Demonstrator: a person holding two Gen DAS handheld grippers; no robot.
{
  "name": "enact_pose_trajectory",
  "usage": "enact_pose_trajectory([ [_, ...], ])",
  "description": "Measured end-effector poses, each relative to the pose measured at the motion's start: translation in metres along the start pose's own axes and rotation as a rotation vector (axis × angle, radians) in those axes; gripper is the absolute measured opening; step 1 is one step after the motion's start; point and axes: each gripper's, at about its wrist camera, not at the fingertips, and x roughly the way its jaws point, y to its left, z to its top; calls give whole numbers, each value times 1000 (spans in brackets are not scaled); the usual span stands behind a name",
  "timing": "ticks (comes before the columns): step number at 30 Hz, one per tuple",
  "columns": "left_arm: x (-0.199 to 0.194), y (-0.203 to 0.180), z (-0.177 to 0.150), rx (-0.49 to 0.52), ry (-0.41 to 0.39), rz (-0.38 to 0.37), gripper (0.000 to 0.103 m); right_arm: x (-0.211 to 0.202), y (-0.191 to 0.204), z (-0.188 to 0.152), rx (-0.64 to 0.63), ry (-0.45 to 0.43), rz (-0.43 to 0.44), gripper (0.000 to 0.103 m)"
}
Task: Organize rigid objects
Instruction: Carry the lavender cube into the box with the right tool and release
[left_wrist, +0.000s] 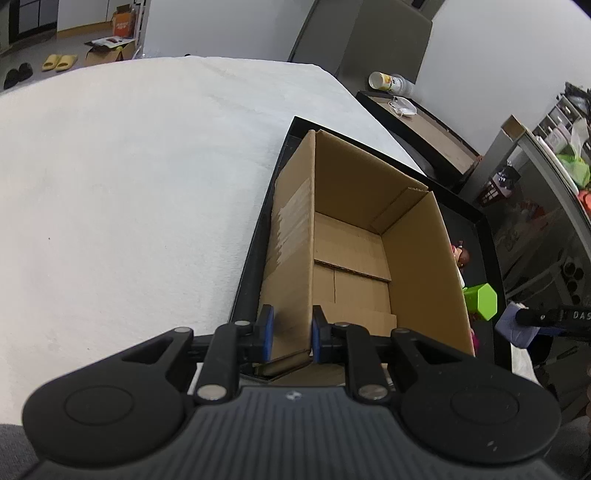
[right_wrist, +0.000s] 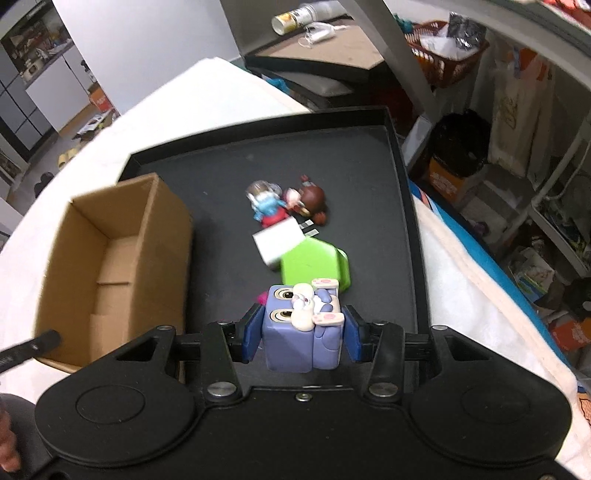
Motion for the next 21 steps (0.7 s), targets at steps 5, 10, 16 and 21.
enact_pose_trajectory([
  [5,-3,2,0,-14,-21,-7,19,-12,21,15,-6,-34,12,44],
  [10,0,9,1,-45,-17,-34,19,-20,47,27,-33,-63,41,44],
  [16,1,14,3,-77,-40,-37,19,-25,71,38,-42,-72,71,44],
  [21,6,14,4,-79,-33,-54,19,-23,93,46,-71,-72,87,44],
])
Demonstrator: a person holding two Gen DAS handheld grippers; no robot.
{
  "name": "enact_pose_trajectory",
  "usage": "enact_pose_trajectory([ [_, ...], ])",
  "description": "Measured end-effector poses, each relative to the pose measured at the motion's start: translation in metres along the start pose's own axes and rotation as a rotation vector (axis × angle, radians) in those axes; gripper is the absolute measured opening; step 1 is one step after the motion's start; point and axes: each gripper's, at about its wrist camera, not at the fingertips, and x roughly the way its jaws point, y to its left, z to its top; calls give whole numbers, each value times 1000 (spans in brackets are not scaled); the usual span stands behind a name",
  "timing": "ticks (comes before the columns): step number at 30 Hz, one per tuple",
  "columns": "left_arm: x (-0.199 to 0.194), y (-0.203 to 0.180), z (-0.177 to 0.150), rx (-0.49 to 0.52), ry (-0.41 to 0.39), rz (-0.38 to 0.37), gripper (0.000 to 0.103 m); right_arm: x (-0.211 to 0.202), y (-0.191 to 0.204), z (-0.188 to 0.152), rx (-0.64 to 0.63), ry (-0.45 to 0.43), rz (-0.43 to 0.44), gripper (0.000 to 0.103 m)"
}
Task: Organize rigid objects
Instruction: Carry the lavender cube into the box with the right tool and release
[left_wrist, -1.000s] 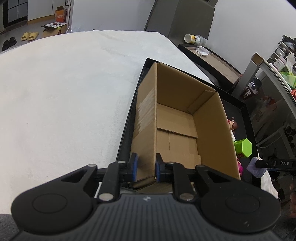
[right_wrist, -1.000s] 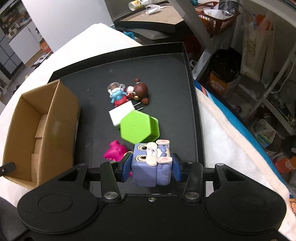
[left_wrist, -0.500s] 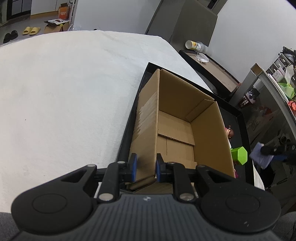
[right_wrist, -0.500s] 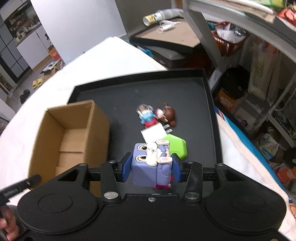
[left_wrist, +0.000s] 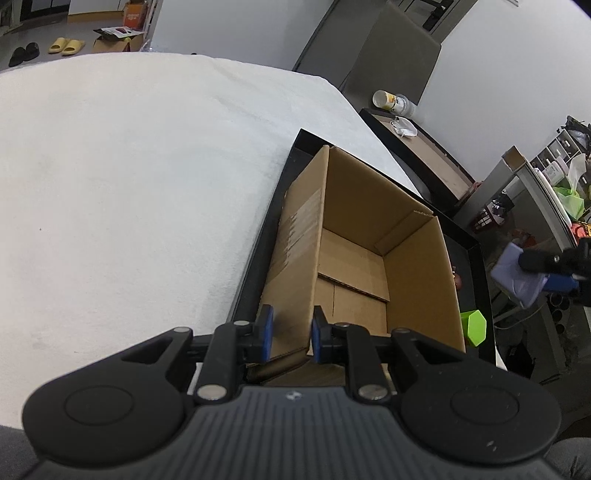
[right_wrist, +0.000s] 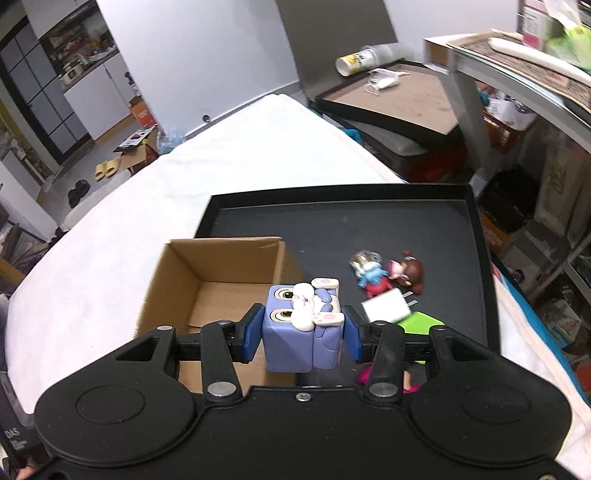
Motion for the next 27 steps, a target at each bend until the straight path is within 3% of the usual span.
enact_pose_trajectory([
  [27,9,14,3,-9,25,-47,19,71,90,9,-150,71,30,44],
])
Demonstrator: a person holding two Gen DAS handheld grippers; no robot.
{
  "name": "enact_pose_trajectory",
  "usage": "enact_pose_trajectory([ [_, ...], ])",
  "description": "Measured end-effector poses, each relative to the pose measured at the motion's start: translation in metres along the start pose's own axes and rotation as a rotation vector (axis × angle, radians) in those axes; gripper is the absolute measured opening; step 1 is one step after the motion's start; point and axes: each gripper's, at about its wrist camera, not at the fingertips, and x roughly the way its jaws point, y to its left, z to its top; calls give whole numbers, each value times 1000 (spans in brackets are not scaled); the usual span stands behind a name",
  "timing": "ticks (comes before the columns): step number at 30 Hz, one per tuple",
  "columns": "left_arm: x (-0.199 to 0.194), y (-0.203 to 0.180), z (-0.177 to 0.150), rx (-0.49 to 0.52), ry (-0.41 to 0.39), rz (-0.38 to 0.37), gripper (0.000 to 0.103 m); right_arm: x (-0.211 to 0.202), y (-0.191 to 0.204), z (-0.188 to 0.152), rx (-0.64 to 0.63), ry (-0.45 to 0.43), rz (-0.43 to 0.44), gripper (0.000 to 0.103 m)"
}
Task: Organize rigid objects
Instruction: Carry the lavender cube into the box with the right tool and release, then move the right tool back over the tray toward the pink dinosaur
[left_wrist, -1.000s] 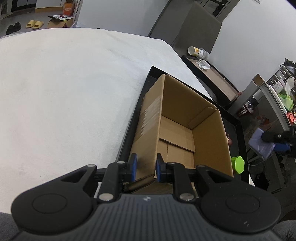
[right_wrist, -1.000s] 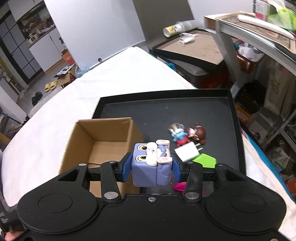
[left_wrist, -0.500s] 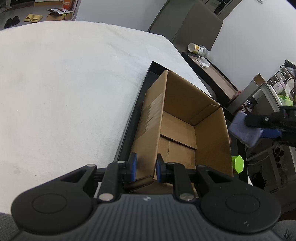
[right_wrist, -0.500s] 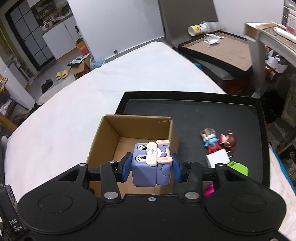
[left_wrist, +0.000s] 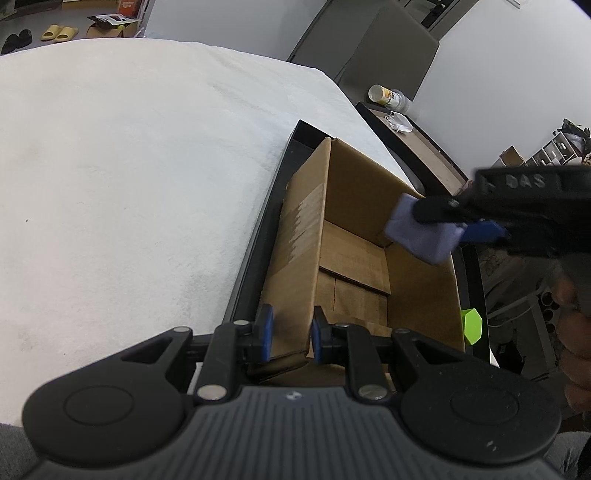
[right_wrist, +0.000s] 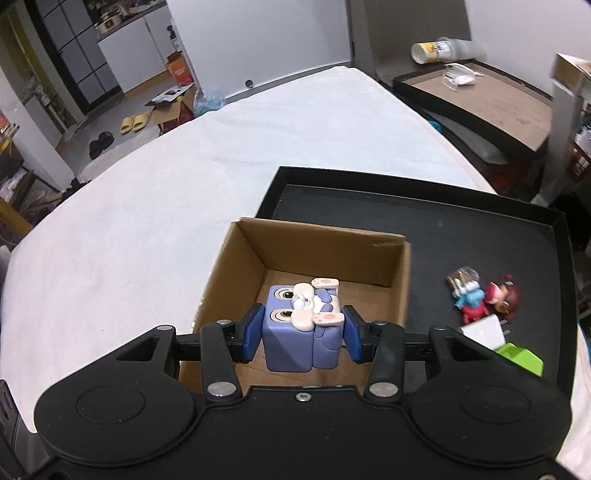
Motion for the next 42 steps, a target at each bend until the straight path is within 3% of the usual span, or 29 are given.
enact_pose_trajectory([
  [7,-2,4,-1,-9,0,-15,19,19,18,12,-39,-4,-17,45],
  [11,-2,5,-1,-9,5,-26,20,14,15,18,-8,-29,25,58],
  [16,-2,8,0,-15,-1,-31,20,-6,6,15,-38,-49,16,61],
  [25,-3,6,0,-10,3,-23,20,-38,-23,-4,-81,-41,-7,69],
  [32,-1,0,1,3,6,3,20,-61,-58,-16,-36,-69,-10,73],
  [42,1,-6,1,14,13,39,20,-65,-110,-44,-19,-59,-6,77],
])
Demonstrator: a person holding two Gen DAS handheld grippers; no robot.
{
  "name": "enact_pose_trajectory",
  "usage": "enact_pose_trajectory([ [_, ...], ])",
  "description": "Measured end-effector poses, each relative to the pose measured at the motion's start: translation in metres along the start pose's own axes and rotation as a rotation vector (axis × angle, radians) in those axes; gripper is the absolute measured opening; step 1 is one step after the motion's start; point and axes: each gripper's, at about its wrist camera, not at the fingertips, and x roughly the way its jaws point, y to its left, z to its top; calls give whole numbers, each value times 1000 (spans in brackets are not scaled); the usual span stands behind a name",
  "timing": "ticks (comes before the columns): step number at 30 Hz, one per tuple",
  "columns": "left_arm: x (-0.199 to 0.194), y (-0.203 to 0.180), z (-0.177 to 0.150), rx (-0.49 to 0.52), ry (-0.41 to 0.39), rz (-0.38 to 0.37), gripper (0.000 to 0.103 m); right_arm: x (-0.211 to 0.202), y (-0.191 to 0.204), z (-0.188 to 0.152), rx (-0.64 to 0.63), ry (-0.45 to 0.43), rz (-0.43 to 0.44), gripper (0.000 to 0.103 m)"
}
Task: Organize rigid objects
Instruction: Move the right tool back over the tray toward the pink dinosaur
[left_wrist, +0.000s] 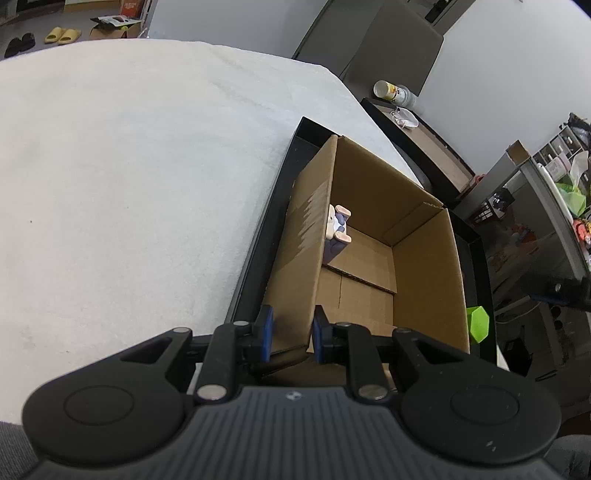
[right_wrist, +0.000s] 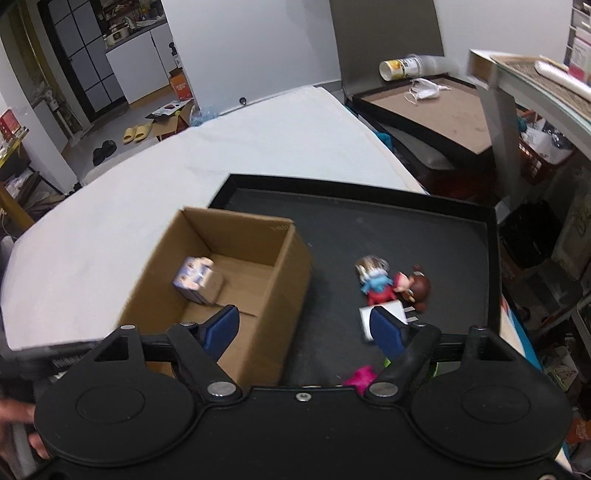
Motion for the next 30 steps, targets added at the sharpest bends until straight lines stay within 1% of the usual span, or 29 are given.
enact_pose_trajectory([
  [4,0,-3,0,6,-3,18,20,6,-26,-15,48,-6,-1,77],
  [7,0,-5,0,4,0,27,20,15,-41,-29,84,19,17,77],
  [9,0,-8,0,9,3,39,20,22,-46,-38,64,47,26,77],
  [12,1,-12,0,16,4,62,20,30,-50,-46,36,77,-7,77],
  [15,3,-12,2,2,18,71,20,30,-63,-51,94,69,26,77],
  [18,4,-10,3,-29,25,73,20,32,-72,-54,121,77,54,77],
  [23,4,-21,2,13,26,118,19,42,-88,-60,183,118,76,73],
  [30,6,-31,3,32,28,171,17,53,-95,-65,192,145,112,73],
])
